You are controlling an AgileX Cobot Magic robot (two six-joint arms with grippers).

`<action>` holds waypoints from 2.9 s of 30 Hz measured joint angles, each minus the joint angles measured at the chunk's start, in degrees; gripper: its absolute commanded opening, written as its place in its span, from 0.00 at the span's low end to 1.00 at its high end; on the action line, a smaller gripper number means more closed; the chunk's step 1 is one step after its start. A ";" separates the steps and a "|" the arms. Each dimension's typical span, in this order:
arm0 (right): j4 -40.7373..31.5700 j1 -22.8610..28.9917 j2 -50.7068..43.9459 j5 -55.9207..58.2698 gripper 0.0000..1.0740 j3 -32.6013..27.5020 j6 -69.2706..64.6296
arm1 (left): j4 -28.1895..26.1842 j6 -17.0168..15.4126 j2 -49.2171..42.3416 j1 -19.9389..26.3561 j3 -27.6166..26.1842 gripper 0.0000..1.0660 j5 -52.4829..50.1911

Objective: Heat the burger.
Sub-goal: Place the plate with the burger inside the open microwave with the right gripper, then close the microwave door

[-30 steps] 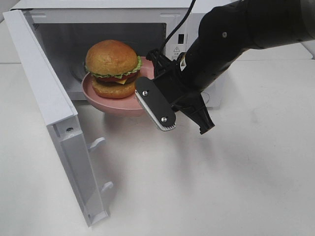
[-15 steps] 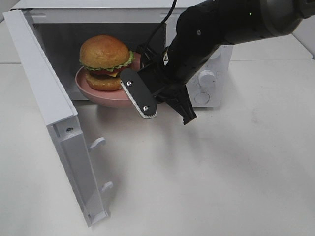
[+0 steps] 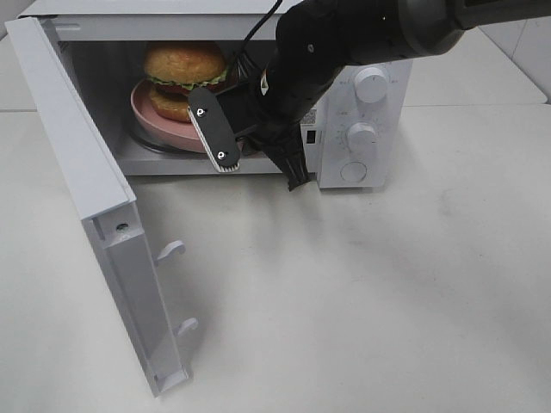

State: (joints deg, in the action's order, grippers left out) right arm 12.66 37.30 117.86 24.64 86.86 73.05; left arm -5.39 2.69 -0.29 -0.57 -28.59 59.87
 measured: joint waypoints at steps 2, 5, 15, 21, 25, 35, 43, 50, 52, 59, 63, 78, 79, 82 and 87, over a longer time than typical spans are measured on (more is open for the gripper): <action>0.40 0.00 0.46 0.06 0.03 0.63 -0.46 | 0.00 0.00 0.00 0.00 0.00 0.95 0.00; 1.38 -0.06 2.41 0.34 0.03 2.86 -2.52 | 0.00 0.00 0.00 0.00 0.00 0.95 0.00; 3.04 -0.11 6.93 2.92 0.04 8.77 -6.25 | 0.00 0.00 0.00 0.00 0.00 0.95 0.00; 5.10 -0.11 10.31 5.16 0.05 13.64 -8.14 | 0.00 0.00 0.00 0.00 0.00 0.95 0.00; 5.96 -0.17 11.86 5.61 0.07 15.81 -8.54 | 0.00 0.00 0.00 0.00 0.00 0.95 0.00; 6.59 -0.34 14.50 5.50 0.14 18.85 -8.82 | 0.06 0.00 0.00 0.00 0.00 0.95 0.00; 6.99 -0.57 14.21 3.09 0.38 19.54 -8.82 | 0.17 0.00 0.00 0.00 0.00 0.95 0.00; 3.04 -0.69 14.21 2.98 0.52 19.54 -8.82 | 0.17 0.00 0.00 0.00 0.00 0.95 0.00; 1.83 -0.69 14.21 2.98 0.54 19.54 -8.82 | 0.17 0.00 0.00 0.00 0.00 0.95 0.00; 0.29 -0.69 12.09 2.52 0.54 15.81 -8.82 | 0.17 0.00 0.00 0.00 0.00 0.95 0.00; -0.63 -0.69 8.71 -0.46 0.55 10.43 -8.82 | 0.23 0.00 0.00 0.00 0.00 0.95 0.00; -2.58 -0.69 -0.52 -7.05 0.77 -4.01 -11.06 | 0.23 0.00 0.00 0.00 0.00 0.95 0.00; -2.52 -0.69 -1.72 -7.79 0.80 -5.33 -12.61 | 0.34 0.00 0.00 0.00 0.00 0.95 0.00; -2.35 -0.69 -3.55 -7.91 0.79 -7.28 -14.67 | 0.34 0.00 0.00 0.00 0.00 0.95 0.00; -1.38 -0.69 -6.82 -7.79 0.78 -10.77 -17.53 | 0.34 0.00 0.00 0.00 0.00 0.95 0.00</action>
State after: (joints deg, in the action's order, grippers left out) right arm 11.29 36.61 111.04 16.84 76.09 55.52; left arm -5.04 2.69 -0.29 -0.57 -28.59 59.87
